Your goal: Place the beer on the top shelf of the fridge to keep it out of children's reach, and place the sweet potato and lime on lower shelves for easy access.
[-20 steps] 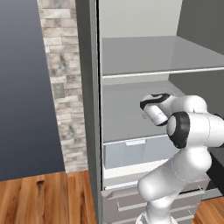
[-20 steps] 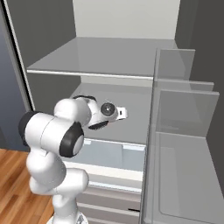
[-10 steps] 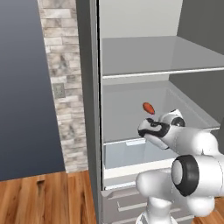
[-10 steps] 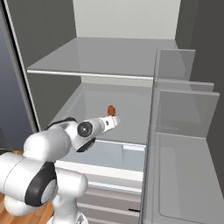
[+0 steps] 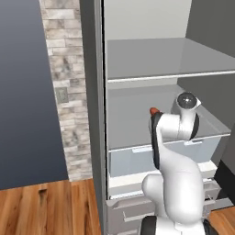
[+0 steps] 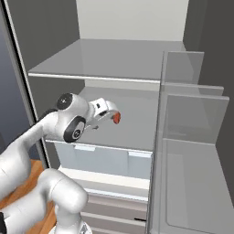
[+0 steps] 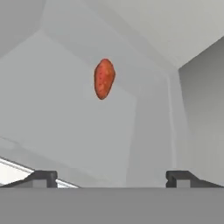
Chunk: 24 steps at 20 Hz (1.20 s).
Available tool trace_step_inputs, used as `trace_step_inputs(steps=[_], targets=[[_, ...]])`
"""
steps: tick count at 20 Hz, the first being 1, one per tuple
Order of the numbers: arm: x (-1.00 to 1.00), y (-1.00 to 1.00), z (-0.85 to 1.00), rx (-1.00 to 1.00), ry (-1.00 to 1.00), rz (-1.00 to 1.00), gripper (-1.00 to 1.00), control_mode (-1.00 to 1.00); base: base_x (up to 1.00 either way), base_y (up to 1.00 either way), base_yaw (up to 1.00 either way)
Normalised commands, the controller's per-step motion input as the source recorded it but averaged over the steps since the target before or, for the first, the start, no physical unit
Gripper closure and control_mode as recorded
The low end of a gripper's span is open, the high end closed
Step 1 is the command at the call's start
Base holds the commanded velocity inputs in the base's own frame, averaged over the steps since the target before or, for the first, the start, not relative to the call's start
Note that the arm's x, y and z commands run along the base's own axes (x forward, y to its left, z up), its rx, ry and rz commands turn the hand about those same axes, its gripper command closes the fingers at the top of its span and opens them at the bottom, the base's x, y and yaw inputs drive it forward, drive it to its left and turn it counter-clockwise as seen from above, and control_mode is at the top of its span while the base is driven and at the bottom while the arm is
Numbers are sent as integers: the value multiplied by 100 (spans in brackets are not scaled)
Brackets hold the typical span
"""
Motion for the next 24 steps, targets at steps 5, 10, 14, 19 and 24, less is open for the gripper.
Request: trace_step_inputs(steps=[5,10,14,19,24], targets=[[-93,2,46,-7,39,6,-100,-100,0,0,0],[-91,30,-12,6,-11,13,-100,-100,0,0,0],[-58,47,-2,15,-33,9,-100,-100,0,0,0],[-20,43,22,23,-34,3,-100,-100,0,0,0],[-1,21,67,28,-15,0,-100,-100,0,0,0]])
